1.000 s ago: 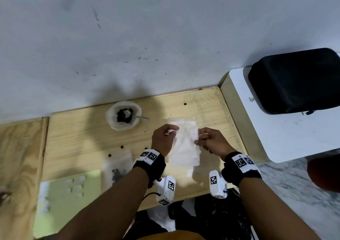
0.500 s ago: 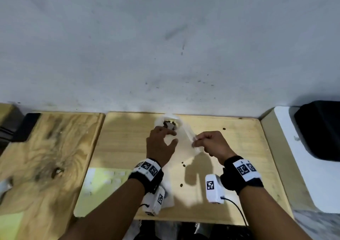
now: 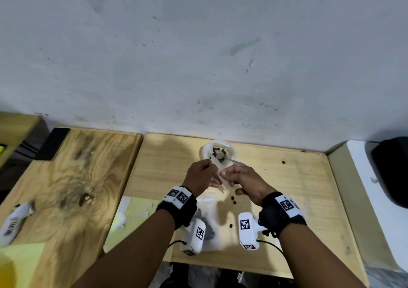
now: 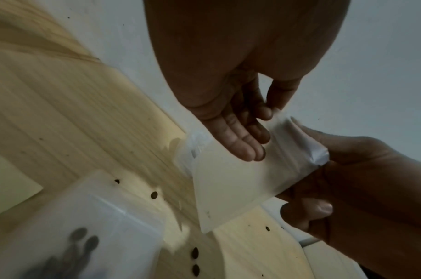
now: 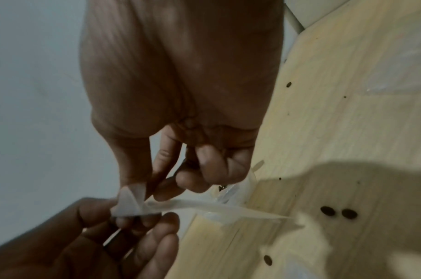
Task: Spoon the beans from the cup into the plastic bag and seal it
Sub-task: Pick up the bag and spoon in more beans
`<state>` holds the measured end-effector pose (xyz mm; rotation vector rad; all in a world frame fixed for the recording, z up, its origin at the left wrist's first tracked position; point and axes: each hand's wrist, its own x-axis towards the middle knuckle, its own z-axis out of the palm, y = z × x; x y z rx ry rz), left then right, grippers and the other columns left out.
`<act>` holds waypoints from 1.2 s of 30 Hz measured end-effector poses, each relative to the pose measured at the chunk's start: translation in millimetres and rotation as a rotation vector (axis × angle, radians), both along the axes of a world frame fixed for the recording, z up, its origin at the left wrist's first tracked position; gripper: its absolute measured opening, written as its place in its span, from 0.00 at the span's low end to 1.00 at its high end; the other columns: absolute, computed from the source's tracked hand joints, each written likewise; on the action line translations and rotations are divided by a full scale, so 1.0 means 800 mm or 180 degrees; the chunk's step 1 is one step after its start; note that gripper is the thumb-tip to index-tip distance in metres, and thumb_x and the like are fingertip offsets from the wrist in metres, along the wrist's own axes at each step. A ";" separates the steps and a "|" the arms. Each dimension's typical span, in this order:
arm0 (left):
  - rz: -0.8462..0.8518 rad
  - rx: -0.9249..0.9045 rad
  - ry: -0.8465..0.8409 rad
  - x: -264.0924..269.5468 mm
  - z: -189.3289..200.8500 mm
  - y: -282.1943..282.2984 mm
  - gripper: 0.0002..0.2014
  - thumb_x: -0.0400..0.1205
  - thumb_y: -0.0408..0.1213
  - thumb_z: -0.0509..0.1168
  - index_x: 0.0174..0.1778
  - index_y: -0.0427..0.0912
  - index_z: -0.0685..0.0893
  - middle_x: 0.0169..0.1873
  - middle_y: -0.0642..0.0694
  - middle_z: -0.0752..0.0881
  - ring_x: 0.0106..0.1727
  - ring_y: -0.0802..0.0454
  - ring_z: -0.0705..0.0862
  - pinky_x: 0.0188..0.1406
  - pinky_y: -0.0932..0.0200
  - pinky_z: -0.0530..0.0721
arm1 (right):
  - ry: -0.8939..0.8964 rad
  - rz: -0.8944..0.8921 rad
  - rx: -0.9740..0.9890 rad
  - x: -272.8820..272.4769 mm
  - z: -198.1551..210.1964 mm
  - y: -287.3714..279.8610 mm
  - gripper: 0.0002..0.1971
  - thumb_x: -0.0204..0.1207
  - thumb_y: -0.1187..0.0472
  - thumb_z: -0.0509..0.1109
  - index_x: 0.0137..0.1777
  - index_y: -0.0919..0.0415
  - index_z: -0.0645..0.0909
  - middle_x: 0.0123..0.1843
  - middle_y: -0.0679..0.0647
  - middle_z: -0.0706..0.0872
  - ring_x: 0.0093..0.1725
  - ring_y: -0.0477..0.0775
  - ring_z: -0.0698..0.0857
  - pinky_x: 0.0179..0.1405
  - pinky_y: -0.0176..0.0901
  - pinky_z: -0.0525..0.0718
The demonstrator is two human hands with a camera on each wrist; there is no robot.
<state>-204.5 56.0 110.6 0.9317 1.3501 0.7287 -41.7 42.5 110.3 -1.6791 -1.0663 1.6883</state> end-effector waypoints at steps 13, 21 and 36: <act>-0.0806 0.0444 0.1063 0.000 -0.001 0.007 0.15 0.77 0.35 0.65 0.29 0.26 0.80 0.27 0.34 0.88 0.29 0.39 0.90 0.35 0.46 0.89 | -0.1278 -0.0165 0.1037 0.015 -0.011 0.010 0.08 0.70 0.64 0.72 0.32 0.55 0.78 0.33 0.56 0.89 0.25 0.49 0.80 0.29 0.42 0.79; -0.1552 0.1625 0.2034 -0.001 -0.026 -0.002 0.61 0.53 0.70 0.77 0.80 0.52 0.57 0.75 0.51 0.68 0.72 0.50 0.71 0.67 0.47 0.76 | -0.0352 -0.0185 0.0950 0.013 -0.005 0.011 0.11 0.73 0.76 0.68 0.38 0.58 0.75 0.23 0.54 0.75 0.22 0.52 0.67 0.25 0.40 0.69; -0.1730 0.2402 0.2517 -0.009 -0.037 0.004 0.57 0.55 0.61 0.78 0.80 0.50 0.61 0.68 0.50 0.73 0.66 0.47 0.74 0.71 0.52 0.71 | -0.1029 0.0610 0.1348 0.020 -0.022 0.021 0.16 0.69 0.74 0.69 0.39 0.50 0.87 0.32 0.48 0.83 0.31 0.44 0.79 0.38 0.40 0.79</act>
